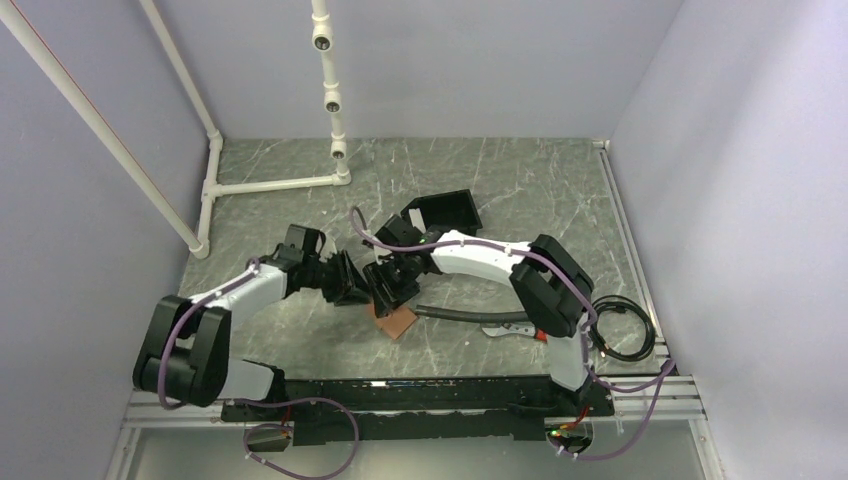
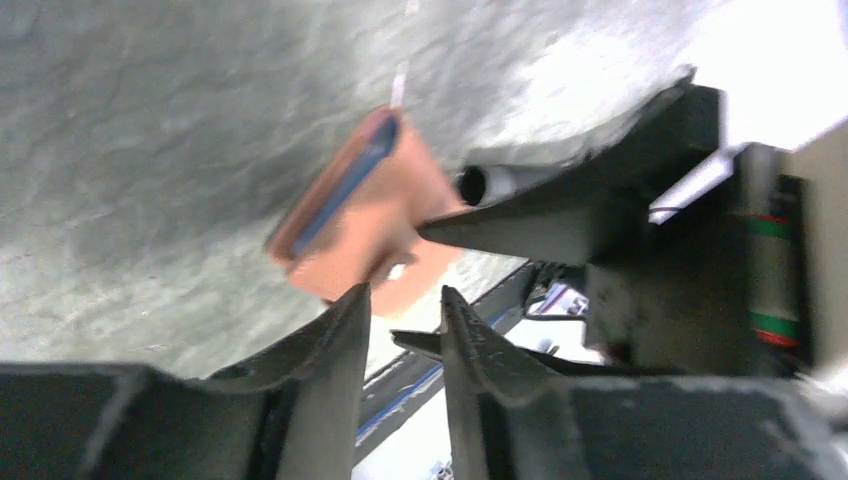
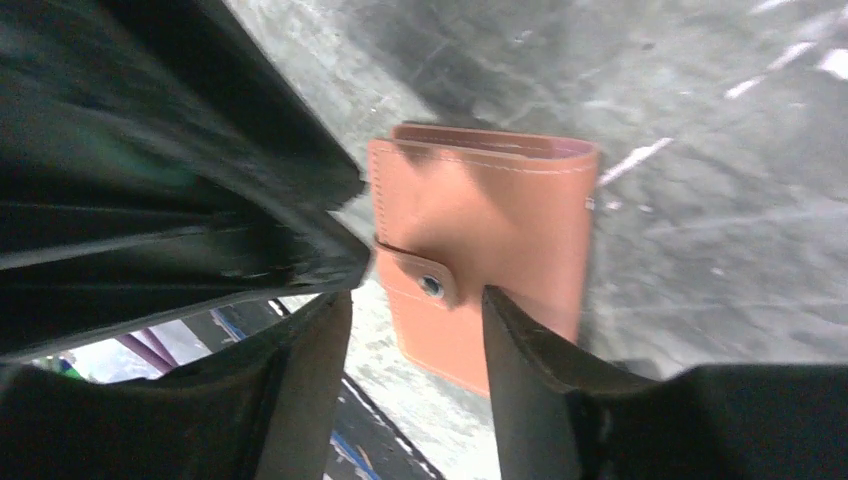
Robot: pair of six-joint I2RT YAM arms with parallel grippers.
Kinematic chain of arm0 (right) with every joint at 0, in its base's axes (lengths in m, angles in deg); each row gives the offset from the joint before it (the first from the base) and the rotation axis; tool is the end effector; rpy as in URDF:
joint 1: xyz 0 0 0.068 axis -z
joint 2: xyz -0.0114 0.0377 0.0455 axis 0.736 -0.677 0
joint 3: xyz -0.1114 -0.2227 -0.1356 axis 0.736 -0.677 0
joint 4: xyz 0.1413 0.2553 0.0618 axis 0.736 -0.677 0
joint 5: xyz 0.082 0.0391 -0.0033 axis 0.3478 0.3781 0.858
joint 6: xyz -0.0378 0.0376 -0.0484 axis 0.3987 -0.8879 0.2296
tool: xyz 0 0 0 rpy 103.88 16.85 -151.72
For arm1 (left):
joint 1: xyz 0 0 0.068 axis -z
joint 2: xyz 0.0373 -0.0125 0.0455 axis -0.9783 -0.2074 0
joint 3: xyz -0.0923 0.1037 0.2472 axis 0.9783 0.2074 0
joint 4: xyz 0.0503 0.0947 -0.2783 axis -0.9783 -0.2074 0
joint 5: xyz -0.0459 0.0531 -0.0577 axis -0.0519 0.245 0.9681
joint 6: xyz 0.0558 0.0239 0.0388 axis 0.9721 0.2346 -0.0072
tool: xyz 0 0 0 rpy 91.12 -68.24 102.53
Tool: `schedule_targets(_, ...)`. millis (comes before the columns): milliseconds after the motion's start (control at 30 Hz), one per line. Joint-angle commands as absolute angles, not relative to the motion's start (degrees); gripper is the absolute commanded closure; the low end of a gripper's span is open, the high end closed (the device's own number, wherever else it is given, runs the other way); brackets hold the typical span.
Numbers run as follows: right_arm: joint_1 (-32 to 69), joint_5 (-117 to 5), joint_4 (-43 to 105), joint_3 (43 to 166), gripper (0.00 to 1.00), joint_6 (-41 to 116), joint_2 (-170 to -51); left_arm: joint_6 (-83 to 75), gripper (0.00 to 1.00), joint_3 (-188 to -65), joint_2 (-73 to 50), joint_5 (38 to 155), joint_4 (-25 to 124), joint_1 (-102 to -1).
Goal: Put the credit cards into the card holder
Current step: Close the card holder at the center of the board, then reset both arms
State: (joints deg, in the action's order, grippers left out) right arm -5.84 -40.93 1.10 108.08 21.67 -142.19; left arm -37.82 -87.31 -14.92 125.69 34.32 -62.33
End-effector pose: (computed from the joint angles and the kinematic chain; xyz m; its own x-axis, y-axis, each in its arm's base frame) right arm 0.2523 0.3759 0.1436 -0.8217 -0.5009 -0.2717 -0.5663 0.6645 0.4876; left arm 0.2505 -0.1079 0.1171 -0.9480 -0.3182 0.0014 -0.2173 0.6443 -0.7333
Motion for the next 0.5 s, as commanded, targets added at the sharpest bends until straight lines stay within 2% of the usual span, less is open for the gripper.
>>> schedule_targets(0,-3.6,-41.3,0.9,105.4,0.42,27.4,-136.9,-34.8,0.56,-94.9,-9.3,124.5,26.9,-64.3)
schedule_targets(100,-3.6,-40.8,3.3,102.0,0.31,27.9,-134.4,-32.2,0.48,-98.1,-5.9,123.4,21.0,-66.7)
schedule_targets(233,-4.1,-46.1,4.2,100.2,0.26,28.7,-133.2,-30.2,0.43,-101.7,-0.3,121.8,13.4,-68.2)
schedule_targets(367,-7.4,-56.2,3.4,100.6,0.25,28.3,-136.5,-30.4,0.35,-104.8,5.3,119.6,7.8,-68.3)
schedule_targets(467,-9.6,-63.0,4.2,100.4,0.31,24.5,-138.6,-30.2,0.31,-108.5,9.4,116.6,2.1,-68.3)
